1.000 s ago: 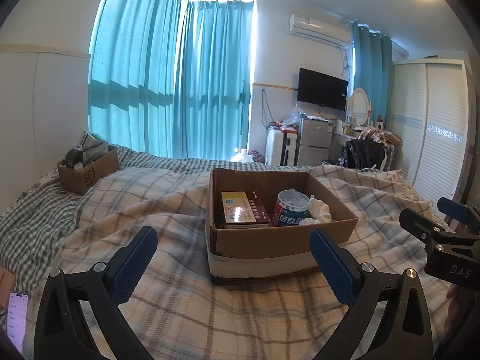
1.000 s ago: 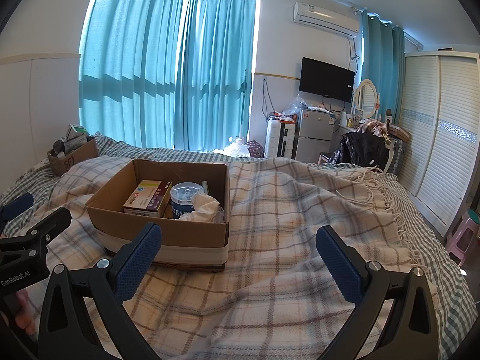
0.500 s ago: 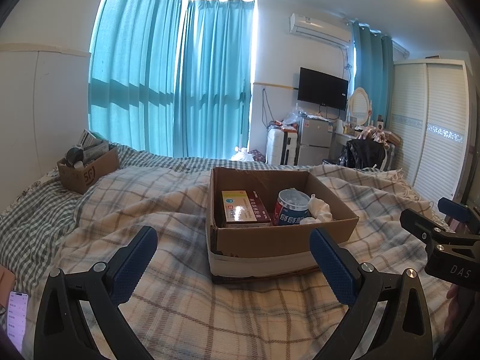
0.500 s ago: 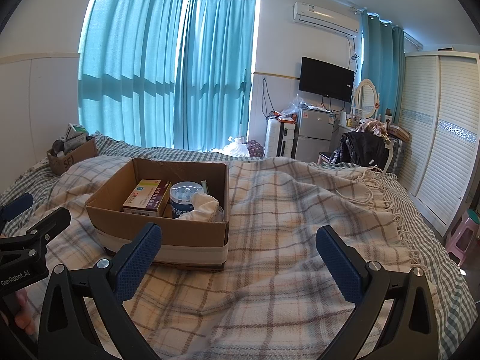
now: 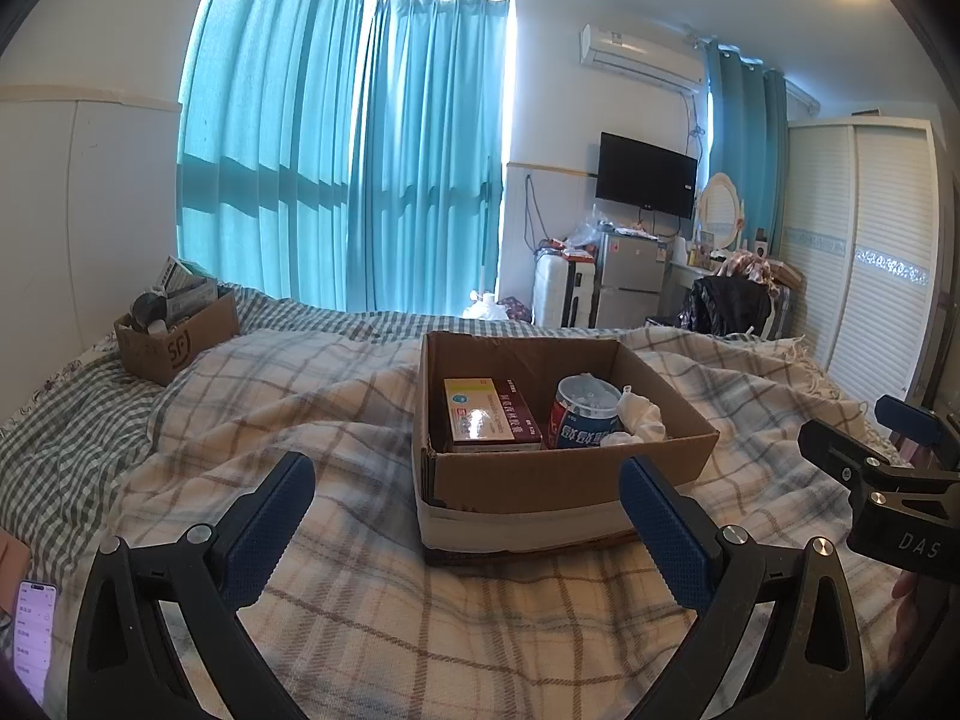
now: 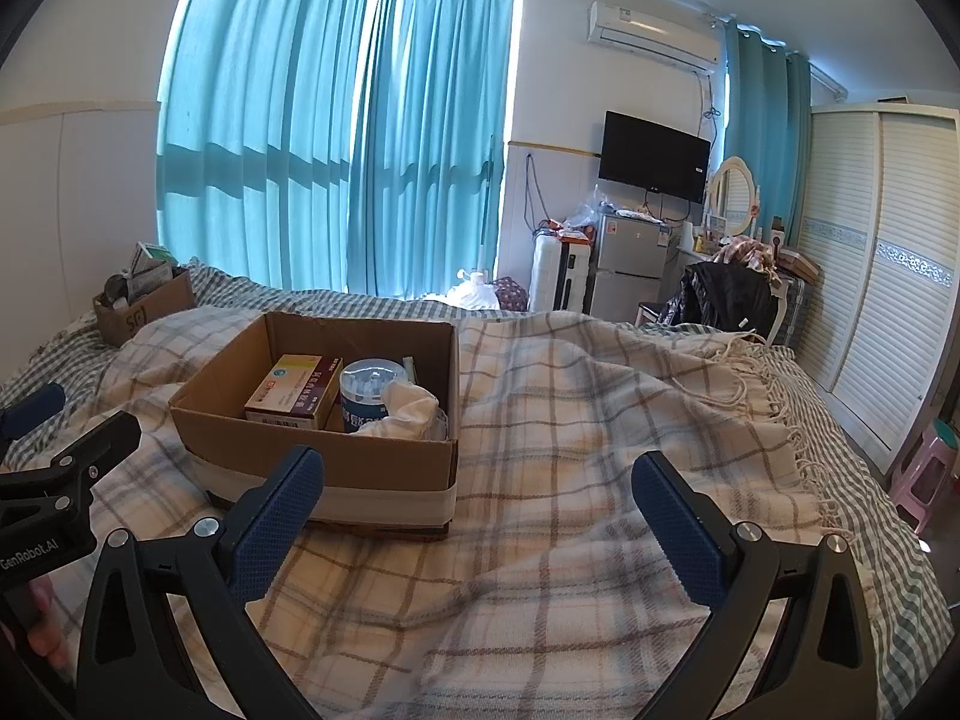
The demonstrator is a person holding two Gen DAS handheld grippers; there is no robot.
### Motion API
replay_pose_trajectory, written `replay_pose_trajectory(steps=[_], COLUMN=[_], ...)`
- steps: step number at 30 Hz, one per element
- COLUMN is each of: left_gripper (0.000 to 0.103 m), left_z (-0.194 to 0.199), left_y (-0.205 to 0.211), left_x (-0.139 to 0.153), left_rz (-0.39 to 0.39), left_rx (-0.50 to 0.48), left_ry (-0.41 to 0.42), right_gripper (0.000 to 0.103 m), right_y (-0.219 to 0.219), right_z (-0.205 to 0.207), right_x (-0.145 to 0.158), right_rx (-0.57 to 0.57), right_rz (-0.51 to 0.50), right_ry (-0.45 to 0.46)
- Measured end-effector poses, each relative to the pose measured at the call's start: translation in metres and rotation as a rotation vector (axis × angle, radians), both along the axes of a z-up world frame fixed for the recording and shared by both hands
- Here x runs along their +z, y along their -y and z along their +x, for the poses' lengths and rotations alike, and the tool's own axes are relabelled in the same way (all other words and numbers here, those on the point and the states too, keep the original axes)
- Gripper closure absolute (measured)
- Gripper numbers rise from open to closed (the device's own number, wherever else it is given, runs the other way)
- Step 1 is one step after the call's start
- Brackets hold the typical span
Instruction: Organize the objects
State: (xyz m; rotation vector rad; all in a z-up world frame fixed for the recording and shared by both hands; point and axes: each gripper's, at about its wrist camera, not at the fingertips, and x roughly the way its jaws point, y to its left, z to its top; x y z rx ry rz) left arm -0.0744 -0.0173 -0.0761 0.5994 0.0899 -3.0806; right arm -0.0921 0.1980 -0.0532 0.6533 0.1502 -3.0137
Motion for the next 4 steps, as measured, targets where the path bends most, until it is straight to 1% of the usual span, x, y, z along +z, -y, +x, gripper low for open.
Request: replay_pose_trajectory(steps=[4], left_gripper=[0.000], left_z=[-0.0004], left_y=[0.0005], left_x=[-0.0029], left_rz=[0.001], left_rx=[0.000], left_ry=[0.003], right_gripper=[0.000], right_y=[0.0001], right_z=[-0.0002], right_x=[-0.0004], right_rx=[0.000], right_rz=[0.001], right_ry=[0.002])
